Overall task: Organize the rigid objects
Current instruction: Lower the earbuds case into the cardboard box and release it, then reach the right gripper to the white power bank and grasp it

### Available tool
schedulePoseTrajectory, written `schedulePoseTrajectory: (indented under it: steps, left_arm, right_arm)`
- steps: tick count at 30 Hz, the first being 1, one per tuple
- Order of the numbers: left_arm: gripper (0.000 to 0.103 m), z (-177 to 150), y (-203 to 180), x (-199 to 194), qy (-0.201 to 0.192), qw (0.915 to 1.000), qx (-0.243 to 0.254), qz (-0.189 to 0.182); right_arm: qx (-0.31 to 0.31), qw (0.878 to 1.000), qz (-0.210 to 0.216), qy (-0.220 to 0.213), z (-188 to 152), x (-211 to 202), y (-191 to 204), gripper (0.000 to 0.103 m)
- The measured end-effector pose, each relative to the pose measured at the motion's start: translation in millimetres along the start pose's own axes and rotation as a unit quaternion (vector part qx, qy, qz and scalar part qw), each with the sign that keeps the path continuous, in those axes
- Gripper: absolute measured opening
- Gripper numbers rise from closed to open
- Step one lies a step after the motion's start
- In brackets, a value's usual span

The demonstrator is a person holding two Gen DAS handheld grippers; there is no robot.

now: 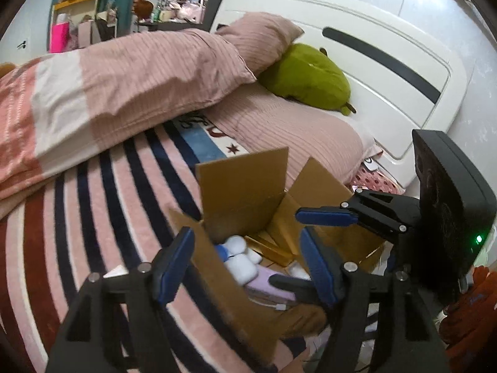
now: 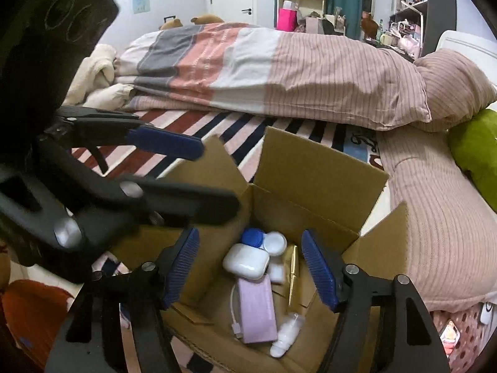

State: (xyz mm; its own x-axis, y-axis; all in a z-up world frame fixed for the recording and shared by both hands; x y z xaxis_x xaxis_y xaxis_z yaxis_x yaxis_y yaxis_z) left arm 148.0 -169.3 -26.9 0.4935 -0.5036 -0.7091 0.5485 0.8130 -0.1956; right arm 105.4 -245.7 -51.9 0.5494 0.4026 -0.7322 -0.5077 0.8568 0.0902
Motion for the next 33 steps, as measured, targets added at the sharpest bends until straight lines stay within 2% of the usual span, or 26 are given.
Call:
schedulePoseTrajectory:
  steps: [4,7,12,19,21,23,27,31,33]
  left_arm:
    - [0.068,-7.9,24.5,-27.4,-0.021,0.9993,-0.015,0.025]
    - [0.068,-19.0,51.0,-50.0,-0.037,0.9969,-0.029,0.063]
    - [0.068,-48.7,98.9,-79.6,-0.056,0.9914,-0.067,0.098]
    - [0.068,-105.2,171.2,-105.1,-0.074,0.9781,-0.121,0.153]
    - [0.083,-120.4,190.3,-107.9,-0.076,0.9737,-0.135,0.167]
    - [0.084,-135.2,208.6,-109.2,-0.079,0.9706,-0.149,0.172]
    - [0.084,-163.7,237.0,-101.6,-0.073,0.9675,-0.168,0.174]
    - [0.084,-181.7,252.0,-90.9,-0.062,0.9672,-0.174,0.174]
    - [0.084,-187.1,257.6,-85.7,-0.058,0.9673,-0.174,0.175]
  right_arm:
    - [-0.012,1.0,0.004,-0.011,6.8,-2.7,15.3,0.066]
    - [-0.03,0.999,0.01,-0.028,15.6,-6.0,37.4,0.066]
    - [-0.065,0.995,0.051,-0.055,31.4,-4.1,88.8,0.066]
    - [-0.103,0.988,0.115,-0.017,35.8,42.9,171.8,0.066]
    - [-0.105,0.987,0.124,-0.002,32.7,62.2,187.9,0.07]
    - [-0.108,0.986,0.125,0.024,25.2,89.2,200.4,0.077]
    - [-0.079,0.99,0.098,0.069,10.8,141.1,190.8,0.077]
    - [-0.08,0.994,0.006,0.073,-0.1,190.7,157.7,0.08]
    - [-0.057,0.995,-0.02,0.081,-4.9,211.9,137.2,0.08]
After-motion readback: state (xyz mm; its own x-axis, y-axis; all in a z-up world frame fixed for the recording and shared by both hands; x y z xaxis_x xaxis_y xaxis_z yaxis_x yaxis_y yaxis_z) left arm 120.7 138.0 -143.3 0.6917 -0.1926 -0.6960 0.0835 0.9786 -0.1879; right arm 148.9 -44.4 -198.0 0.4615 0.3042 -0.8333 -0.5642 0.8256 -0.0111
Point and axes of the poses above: each gripper's, at about its wrist camera, not at the fingertips, and x roughly the way its jaws point, y to its left, z to its top, the point moved 6 cm from there along x, roughly the way its jaws point, and after that the axes turned 4 degrees about z, right-handed, at the moved point
